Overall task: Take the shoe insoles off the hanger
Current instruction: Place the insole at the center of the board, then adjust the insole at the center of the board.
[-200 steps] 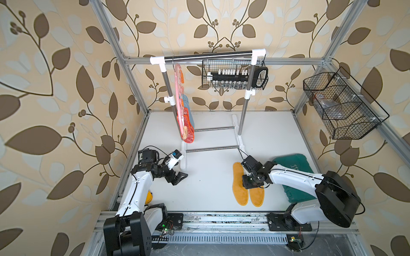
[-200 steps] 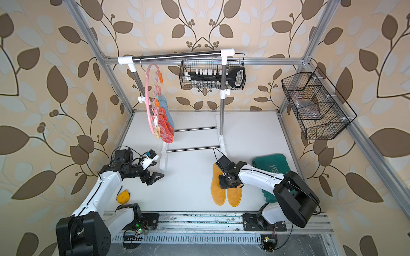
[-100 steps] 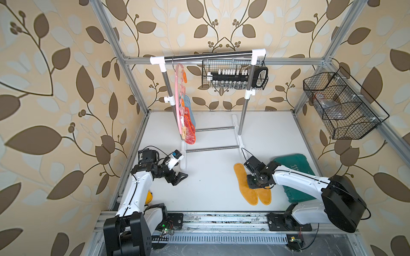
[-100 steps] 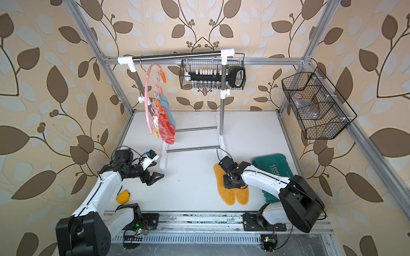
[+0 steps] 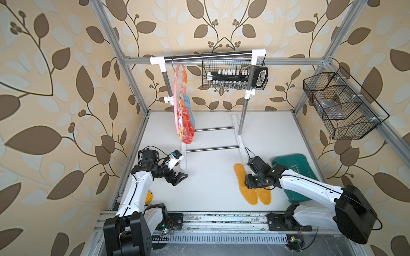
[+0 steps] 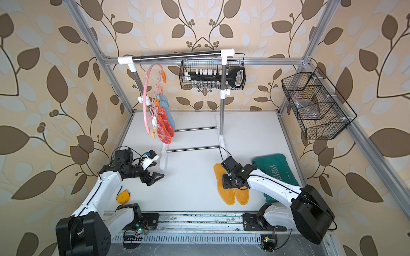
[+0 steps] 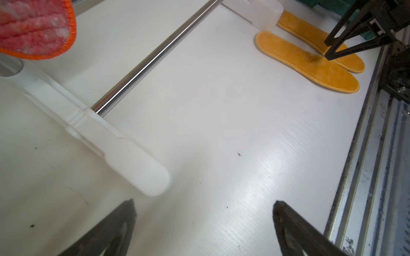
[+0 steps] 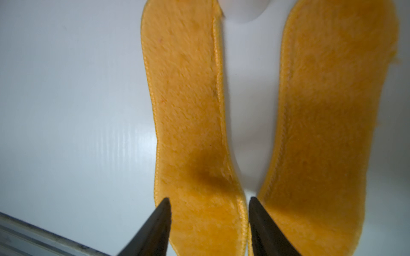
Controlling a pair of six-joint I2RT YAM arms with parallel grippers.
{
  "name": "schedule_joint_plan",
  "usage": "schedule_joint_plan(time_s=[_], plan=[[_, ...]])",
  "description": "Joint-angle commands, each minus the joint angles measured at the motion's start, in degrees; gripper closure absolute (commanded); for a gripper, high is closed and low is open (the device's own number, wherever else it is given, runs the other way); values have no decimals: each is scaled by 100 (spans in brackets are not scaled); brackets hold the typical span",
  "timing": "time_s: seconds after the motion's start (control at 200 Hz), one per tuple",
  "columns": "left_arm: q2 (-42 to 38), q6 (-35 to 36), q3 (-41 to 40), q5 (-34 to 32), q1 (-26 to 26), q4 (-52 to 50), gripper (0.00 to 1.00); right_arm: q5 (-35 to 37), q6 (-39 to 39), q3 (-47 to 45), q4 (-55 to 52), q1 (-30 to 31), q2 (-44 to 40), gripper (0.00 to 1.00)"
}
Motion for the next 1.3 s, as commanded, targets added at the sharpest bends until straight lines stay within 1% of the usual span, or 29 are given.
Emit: schedule_joint_plan(time_s=[0.0,0.095,0.135,0.235,0.415,0.51,0.59,0.66,0.8,0.915,0.965,1.025,1.16,1.17,1.295], plan=[[-93,60,4,199,53,-101,1,210,-222,374,250,48,436,32],[-93,57,4,195,54,-105,1,452,-268,553,364,59,835,31],[-80,60,15,199,54,-101,1,467,-266,603,419,178,1006,30],[-50,65,30,193,54,-110,1,422,-240,675,561,252,1376,30],[-75,77,24,204,54,-119,1,634,139,567,420,279,1628,31],[-57,82,31,208,54,-127,1,478,362,376,357,310,1542,34],[-66,78,31,210,54,-136,1,331,601,134,335,314,1310,38],[-83,80,23,210,52,-136,1,284,796,-73,267,330,1060,39],[-67,86,30,209,49,-136,1,547,1034,-250,13,331,705,43],[-49,86,31,210,54,-145,1,733,1184,-235,-117,314,704,45],[-58,86,31,210,54,-145,1,749,1212,-225,-125,316,763,48],[-58,94,31,214,54,-145,1,716,1278,-212,-118,315,840,49],[-66,96,37,219,52,-145,1,688,1559,-240,-139,316,844,56],[-66,95,34,219,51,-145,1,687,1695,-253,-143,317,836,57],[-58,95,37,219,54,-145,1,806,2003,-312,-128,314,779,62]])
